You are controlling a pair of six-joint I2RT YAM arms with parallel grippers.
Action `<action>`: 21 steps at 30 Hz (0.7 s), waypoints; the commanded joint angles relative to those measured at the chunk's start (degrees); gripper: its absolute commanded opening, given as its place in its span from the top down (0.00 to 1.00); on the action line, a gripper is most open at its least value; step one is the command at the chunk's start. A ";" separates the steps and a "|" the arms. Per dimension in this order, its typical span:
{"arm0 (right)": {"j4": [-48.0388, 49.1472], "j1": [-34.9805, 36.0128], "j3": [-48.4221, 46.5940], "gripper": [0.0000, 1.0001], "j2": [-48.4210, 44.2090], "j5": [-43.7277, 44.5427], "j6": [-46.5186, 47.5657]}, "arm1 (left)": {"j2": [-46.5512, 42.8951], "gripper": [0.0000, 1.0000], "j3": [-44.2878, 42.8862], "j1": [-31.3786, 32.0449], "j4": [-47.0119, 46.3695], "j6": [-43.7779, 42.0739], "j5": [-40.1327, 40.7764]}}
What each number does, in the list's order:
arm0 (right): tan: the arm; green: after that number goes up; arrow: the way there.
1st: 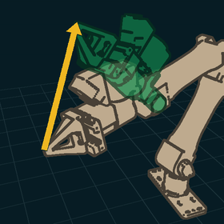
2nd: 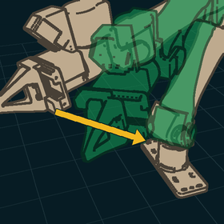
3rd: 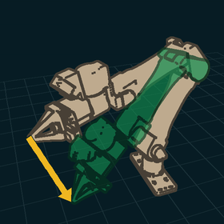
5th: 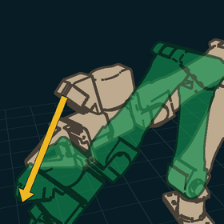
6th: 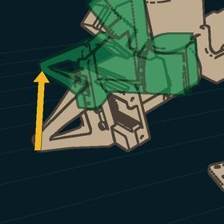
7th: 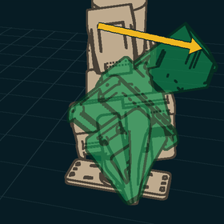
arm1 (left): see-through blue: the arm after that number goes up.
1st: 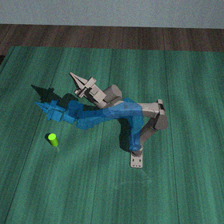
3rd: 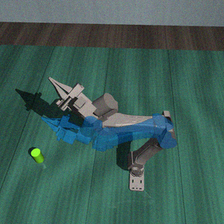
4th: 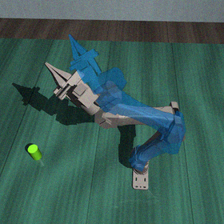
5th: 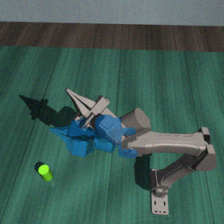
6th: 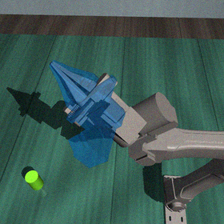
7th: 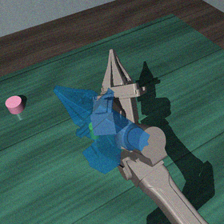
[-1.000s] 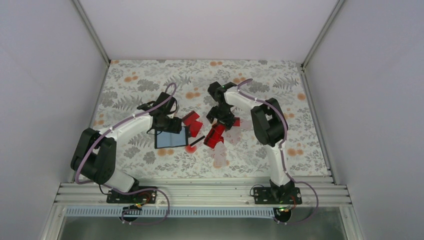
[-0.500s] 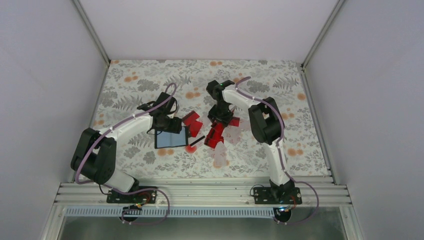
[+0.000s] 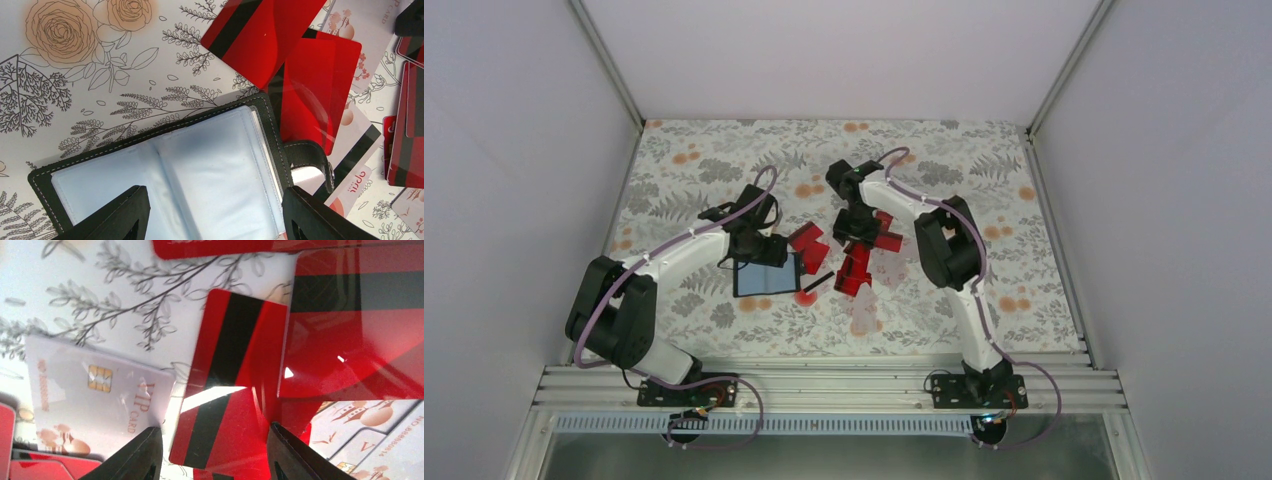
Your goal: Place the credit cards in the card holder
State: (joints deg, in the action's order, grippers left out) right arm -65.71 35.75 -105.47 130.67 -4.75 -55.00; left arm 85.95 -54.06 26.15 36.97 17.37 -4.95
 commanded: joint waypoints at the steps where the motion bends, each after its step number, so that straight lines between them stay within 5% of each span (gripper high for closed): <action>1: 2.35 1.72 -0.31 0.47 0.00 1.39 6.90 | -1.09 0.33 -0.54 0.06 -0.04 0.30 0.31; 9: 3.15 2.47 2.28 0.45 -4.76 4.19 11.43 | -1.15 0.33 -1.50 0.00 0.49 0.52 0.21; 16: 2.66 2.40 5.49 0.23 -7.31 6.57 9.69 | -1.14 0.33 -1.57 0.04 0.54 0.82 -0.46; 21: 3.48 2.40 3.54 0.19 -4.54 4.54 8.57 | -1.17 0.33 -1.74 0.04 1.05 0.53 -0.80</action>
State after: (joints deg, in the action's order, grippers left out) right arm -62.63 37.63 -100.55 125.51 -0.23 -44.95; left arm 85.95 -54.37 26.15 37.41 17.58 -5.04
